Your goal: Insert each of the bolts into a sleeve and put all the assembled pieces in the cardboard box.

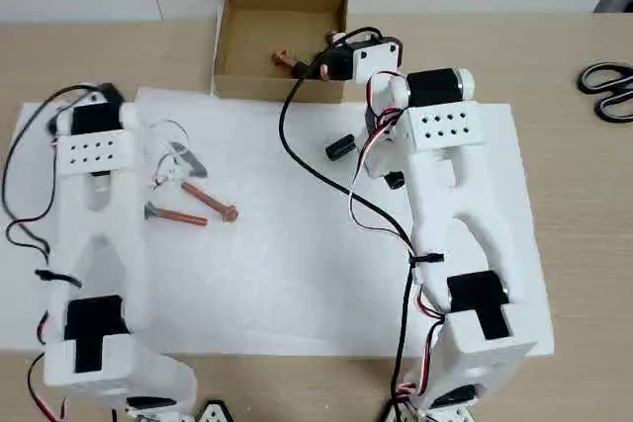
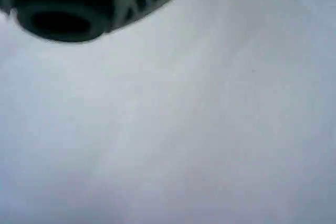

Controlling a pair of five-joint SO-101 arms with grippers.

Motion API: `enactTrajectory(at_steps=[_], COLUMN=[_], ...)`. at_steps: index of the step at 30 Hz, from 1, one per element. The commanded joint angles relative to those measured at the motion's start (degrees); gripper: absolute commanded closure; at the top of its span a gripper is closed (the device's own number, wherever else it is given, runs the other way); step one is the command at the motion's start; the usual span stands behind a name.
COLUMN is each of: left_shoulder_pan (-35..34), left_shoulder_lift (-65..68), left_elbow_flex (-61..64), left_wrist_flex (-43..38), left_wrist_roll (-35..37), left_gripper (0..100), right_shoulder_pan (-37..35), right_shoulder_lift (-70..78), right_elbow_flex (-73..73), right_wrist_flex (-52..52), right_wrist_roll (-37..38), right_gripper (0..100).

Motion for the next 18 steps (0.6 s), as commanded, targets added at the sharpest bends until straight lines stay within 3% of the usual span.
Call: enactTrajectory(at_steps=[1, 6, 13, 18], left_shoulder_pan=[-1.2, -1.8, -1.8, -5.5], left_shoulder_lift=[0.2, 5.4, 13.0, 14.0], left_elbow_flex=[-0.3, 0.2, 0.0, -0.1], left_wrist_flex=[-2.6, -1.1, -1.2, -2.8], left_wrist_roll=[6.2, 11.1, 11.7, 14.2], left_gripper=[68, 68, 68, 68], right_shoulder_pan=[-0.4, -0.3, -0.2, -0.1], right_shoulder_lift=[-3.5, -3.4, -3.4, -3.4], right_elbow_flex=[-2.5, -2.5, -2.5, -2.5], right_wrist_flex=[-0.3, -0.3, -0.5, -0.5], right_wrist_roll=[-0.7, -0.7, -0.7, -0.7], right_gripper=[99.3, 99.3, 99.3, 99.3])
